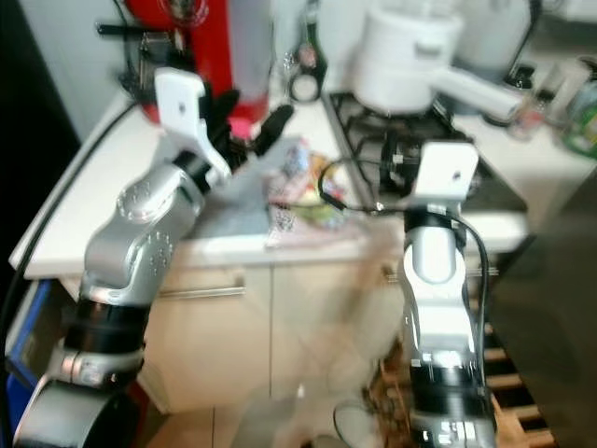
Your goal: Restocking fridge
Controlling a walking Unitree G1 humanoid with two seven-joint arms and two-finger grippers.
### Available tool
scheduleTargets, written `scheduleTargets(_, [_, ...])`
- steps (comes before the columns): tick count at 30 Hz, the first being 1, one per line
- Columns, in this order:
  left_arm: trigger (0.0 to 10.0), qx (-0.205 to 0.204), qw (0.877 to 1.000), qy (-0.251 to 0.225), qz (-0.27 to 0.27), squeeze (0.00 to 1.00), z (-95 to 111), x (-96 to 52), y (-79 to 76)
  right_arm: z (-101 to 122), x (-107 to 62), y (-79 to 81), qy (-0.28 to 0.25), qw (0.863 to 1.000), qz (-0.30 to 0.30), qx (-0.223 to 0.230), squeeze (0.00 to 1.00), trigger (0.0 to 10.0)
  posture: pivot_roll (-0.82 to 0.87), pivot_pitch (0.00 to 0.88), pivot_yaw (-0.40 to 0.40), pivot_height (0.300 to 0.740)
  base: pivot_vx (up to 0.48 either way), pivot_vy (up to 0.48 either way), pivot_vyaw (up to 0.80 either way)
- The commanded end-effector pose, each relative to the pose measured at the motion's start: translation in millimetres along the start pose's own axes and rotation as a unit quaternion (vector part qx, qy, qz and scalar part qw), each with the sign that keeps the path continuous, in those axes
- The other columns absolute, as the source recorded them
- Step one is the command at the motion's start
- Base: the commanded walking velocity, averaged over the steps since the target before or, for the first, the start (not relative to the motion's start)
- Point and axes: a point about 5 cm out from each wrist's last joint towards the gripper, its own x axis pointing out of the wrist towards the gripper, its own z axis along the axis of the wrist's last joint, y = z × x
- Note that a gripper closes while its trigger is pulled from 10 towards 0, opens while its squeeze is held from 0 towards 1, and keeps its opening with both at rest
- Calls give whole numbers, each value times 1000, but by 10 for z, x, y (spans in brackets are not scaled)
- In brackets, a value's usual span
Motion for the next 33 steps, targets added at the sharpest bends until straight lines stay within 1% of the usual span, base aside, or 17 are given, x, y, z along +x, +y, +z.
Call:
scheduleTargets(1, [10000, -20, 999, 31, -6, 0, 18, -20, 81, 17, -24, 23, -1, 1000, 9, -1, 0, 10000, -106, 0, -9, 740, 0, 0, 0])
scheduleTargets(4, [10000, -33, 994, 99, 16, 0, -169, -34, 239, -46, -65, 44, 11, 1000, 15, -1, 0, 10000, -107, 0, -3, 740, 0, 0, 0])
scheduleTargets(5, [10000, -33, 994, 99, 16, 0, -169, -34, 239, -46, -65, 44, 11, 1000, 15, -1, 0, 10000, -107, 0, -3, 740, 0, 0, 0])
scheduleTargets(6, [10000, -36, 992, 115, 30, 0, -223, -44, 297, -68, -82, 50, 17, 1000, 16, 3, 0, 10000, -110, 0, 1, 740, 0, 0, 0])
scheduleTargets(7, [10000, -54, 989, 128, 46, 0, -278, -54, 358, -104, -109, 54, 26, 999, 16, 8, 0, 10000, -111, 0, 4, 740, 0, 0, 0])
scheduleTargets(8, [10000, -54, 989, 128, 46, 0, -278, -54, 358, -104, -109, 54, 26, 999, 16, 8, 0, 10000, -111, 0, 4, 740, 0, 0, 0])
scheduleTargets(9, [10000, -83, 987, 131, 49, 0, -310, -51, 368, -134, -133, 56, 34, 999, 16, 12, 0, 10000, -111, 0, 4, 740, 0, 0, 0])
scheduleTargets(11, [10000, -102, 985, 135, 45, 0, -340, -45, 355, -150, -152, 63, 38, 999, 18, 14, 0, 10000, -111, 0, 4, 740, 0, 0, 0])
scheduleTargets(12, [10000, -102, 985, 135, 45, 0, -340, -45, 355, -150, -152, 63, 38, 999, 18, 14, 0, 10000, -111, 0, 4, 740, 0, 0, 0])
scheduleTargets(13, [10000, -125, 981, 142, 36, 0, -374, -33, 327, -158, -172, 79, 40, 999, 21, 15, 0, 10000, -116, 0, 7, 740, 0, 0, 0])
scheduleTargets(14, [10000, -133, 980, 145, 35, 0, -396, -24, 322, -158, -179, 87, 41, 999, 23, 16, 0, 10000, -117, 0, 7, 740, 0, 0, 0])
scheduleTargets(20, [10000, -152, 976, 152, 35, 0, -487, 38, 316, -158, -178, 98, 42, 999, 27, 16, 0, 10000, -123, 0, 4, 740, 0, 0, 0])
scheduleTargets(21, [10000, -151, 976, 155, 37, 0, -516, 54, 313, -160, -177, 101, 42, 999, 28, 16, 0, 10000, -123, 0, 4, 740, 0, 0, 0])
scheduleTargets(22, [10000, -137, 976, 164, 41, 0, -582, 76, 306, -163, -177, 108, 43, 998, 30, 16, 0, 10000, -126, 0, 4, 740, 0, 0, 0])
scheduleTargets(23, [10000, -113, 977, 172, 52, 1000, -662, 103, 304, -163, -176, 120, 43, 998, 33, 16, 0, 10000, -131, 0, 5, 740, 0, 0, 0])
scheduleTargets(27, [10000, -101, 980, 164, 52, 1000, -660, 142, 276, -162, -179, 126, 43, 998, 35, 15, 0, 10000, -139, 0, 8, 740, 0, 0, 0])
scheduleTargets(33, [10000, -92, 987, 126, 37, 1000, -545, 225, 235, -167, -201, 135, 45, 998, 36, 15, 0, 10000, -142, 0, 12, 740, 0, 0, 0])
